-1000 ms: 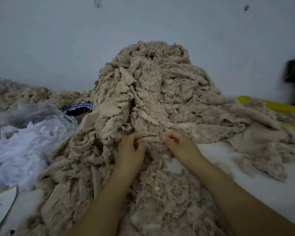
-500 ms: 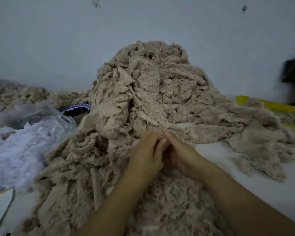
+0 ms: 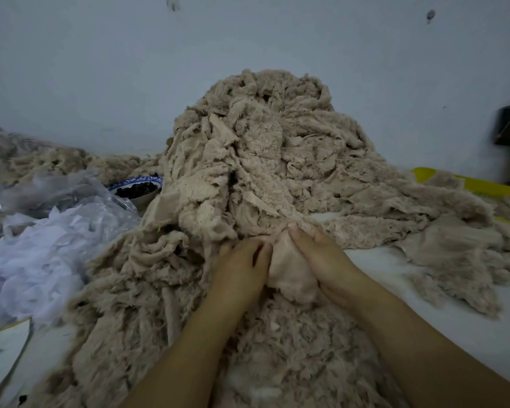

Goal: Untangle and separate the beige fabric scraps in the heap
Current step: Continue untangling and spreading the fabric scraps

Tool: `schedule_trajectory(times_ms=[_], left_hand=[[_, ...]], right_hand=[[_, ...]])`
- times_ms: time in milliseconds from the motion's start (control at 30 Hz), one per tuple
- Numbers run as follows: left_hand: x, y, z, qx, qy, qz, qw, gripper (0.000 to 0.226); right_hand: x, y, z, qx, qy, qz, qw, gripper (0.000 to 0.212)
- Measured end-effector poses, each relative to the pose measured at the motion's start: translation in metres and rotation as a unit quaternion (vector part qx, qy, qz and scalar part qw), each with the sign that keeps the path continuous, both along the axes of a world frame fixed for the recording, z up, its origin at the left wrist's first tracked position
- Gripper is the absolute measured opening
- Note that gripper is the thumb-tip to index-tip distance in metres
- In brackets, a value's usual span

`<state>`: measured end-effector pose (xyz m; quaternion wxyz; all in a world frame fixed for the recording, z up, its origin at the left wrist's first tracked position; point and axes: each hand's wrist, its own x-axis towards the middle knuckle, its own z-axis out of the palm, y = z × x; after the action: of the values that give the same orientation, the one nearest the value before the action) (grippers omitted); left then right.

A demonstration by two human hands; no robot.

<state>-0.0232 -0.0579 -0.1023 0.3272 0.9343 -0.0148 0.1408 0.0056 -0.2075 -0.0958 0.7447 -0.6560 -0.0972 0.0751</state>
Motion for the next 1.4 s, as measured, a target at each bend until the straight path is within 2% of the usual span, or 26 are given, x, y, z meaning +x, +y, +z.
schedule_trajectory(times_ms=[67,133,200,267,400,600,733,833,900,933,967,1000,1067,1133,1200,1267,1300,1400], left_hand=[[0.004,0.006,-0.003,0.083,0.053,0.041,0.994,0.025],[0.007,0.01,0.0,0.098,0.034,0.09,0.991,0.021],[0.011,0.014,0.002,0.066,0.031,0.119,0.99,0.021],[0.014,0.019,0.001,0.016,0.064,0.122,0.99,0.021],[0.016,0.029,0.001,-0.13,0.094,0.143,0.977,0.024],[0.019,0.031,-0.003,-0.144,0.064,0.168,0.973,0.02],[0.019,0.034,-0.007,-0.142,0.044,0.184,0.972,0.026],[0.019,0.034,-0.008,-0.128,0.004,0.184,0.975,0.025],[0.018,0.033,-0.008,-0.105,-0.037,0.161,0.981,0.016],[0.016,0.031,-0.007,-0.097,-0.055,0.146,0.983,0.01],[0.015,0.03,-0.007,-0.089,-0.067,0.134,0.985,0.014],[0.014,0.028,-0.007,-0.077,-0.074,0.122,0.987,0.02],[0.013,0.025,-0.006,-0.037,-0.094,0.107,0.989,0.028],[0.011,0.02,-0.004,-0.006,-0.124,0.089,0.988,0.027],[0.009,0.015,-0.002,0.02,-0.157,0.056,0.986,0.025],[0.008,0.011,-0.001,0.04,-0.178,0.019,0.983,0.023],[0.007,0.009,-0.001,0.05,-0.183,0.001,0.982,0.022],[0.008,0.008,-0.003,0.07,-0.171,-0.019,0.983,0.022]], right_hand=[[0.002,0.003,0.0,-0.038,-0.008,-0.064,0.997,0.037],[0.004,0.002,0.002,-0.061,-0.021,-0.129,0.99,0.048],[0.004,0.001,0.005,-0.051,-0.029,-0.179,0.982,0.052],[0.006,0.0,0.004,-0.042,-0.025,-0.2,0.979,0.055],[0.009,-0.006,0.01,0.02,-0.013,-0.264,0.964,0.05],[0.01,-0.014,0.017,0.107,0.001,-0.34,0.935,0.053],[0.01,-0.02,0.017,0.109,-0.024,-0.376,0.92,0.054],[0.012,-0.025,0.018,0.071,-0.035,-0.393,0.916,0.05],[0.015,-0.032,0.015,-0.019,-0.051,-0.378,0.924,0.042],[0.017,-0.035,0.01,-0.092,-0.059,-0.35,0.93,0.034],[0.019,-0.034,0.006,-0.178,-0.068,-0.319,0.928,0.024],[0.019,-0.033,0.001,-0.263,-0.083,-0.292,0.916,0.018],[0.018,-0.026,-0.007,-0.372,-0.159,-0.266,0.875,0.03],[0.01,-0.014,-0.005,-0.369,-0.255,-0.239,0.861,0.037],[0.004,0.0,-0.005,-0.373,-0.315,-0.147,0.86,0.039],[0.002,0.01,-0.011,-0.399,-0.313,-0.046,0.861,0.041],[0.002,0.012,-0.014,-0.398,-0.303,-0.026,0.865,0.039],[0.005,0.007,-0.015,-0.386,-0.302,-0.066,0.869,0.019]])
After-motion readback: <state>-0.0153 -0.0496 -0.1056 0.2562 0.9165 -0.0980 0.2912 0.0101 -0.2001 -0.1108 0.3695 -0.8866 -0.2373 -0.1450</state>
